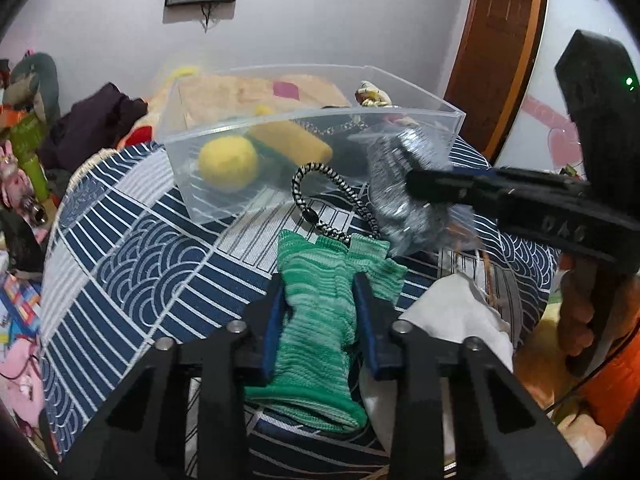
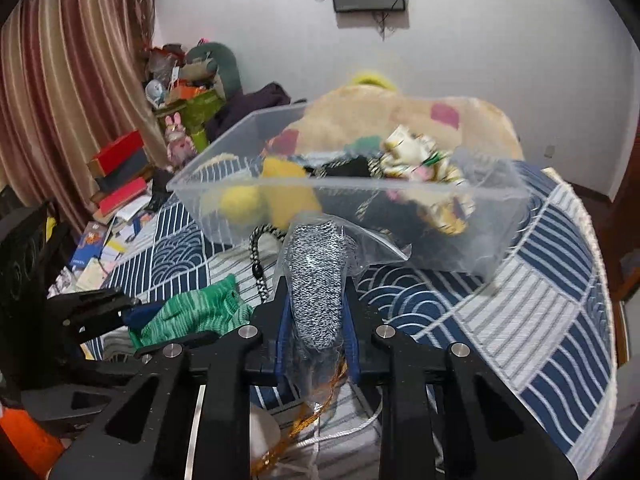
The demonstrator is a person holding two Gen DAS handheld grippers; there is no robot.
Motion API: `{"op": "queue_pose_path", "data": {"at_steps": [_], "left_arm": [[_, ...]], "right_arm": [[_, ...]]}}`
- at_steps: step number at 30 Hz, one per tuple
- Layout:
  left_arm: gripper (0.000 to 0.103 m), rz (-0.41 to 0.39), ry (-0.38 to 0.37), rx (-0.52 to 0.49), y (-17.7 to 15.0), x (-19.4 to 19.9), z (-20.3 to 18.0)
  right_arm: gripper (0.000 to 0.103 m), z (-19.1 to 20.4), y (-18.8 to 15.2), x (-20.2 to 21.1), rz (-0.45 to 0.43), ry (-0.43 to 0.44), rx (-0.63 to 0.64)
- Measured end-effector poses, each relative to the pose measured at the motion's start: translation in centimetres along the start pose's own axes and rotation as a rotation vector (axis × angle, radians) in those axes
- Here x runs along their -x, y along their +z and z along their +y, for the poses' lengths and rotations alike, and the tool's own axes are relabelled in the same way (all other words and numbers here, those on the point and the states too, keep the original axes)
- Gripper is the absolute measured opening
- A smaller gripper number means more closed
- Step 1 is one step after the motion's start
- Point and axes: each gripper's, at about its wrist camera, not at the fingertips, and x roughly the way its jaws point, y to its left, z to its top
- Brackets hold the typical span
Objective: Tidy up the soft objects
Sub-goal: 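Place the green glove into the box with the left tool while the right drops the mesh bag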
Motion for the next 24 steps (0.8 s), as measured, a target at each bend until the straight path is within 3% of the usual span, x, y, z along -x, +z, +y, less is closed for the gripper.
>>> {"op": "queue_pose_path", "data": {"at_steps": [6,15,24], "left_arm": [[0.021,-0.043,0.002,0.008,0.9,1.9,-0.1],[0.021,-0.2,0.045,0.008,4.1,5.8,0.5],[0.021,-0.309,0.107,0.011,9.0,6.3,1.9]], "right_arm": [[0.02,-0.7,0.6,2.3,-0.072,-0.006,-0.02],[0.02,-0.7,2.1,4.4,-0.164,-0.051,-0.026],[0.021,-1.2,4.5,4.8,-0.229,-0.075,-0.028]]}}
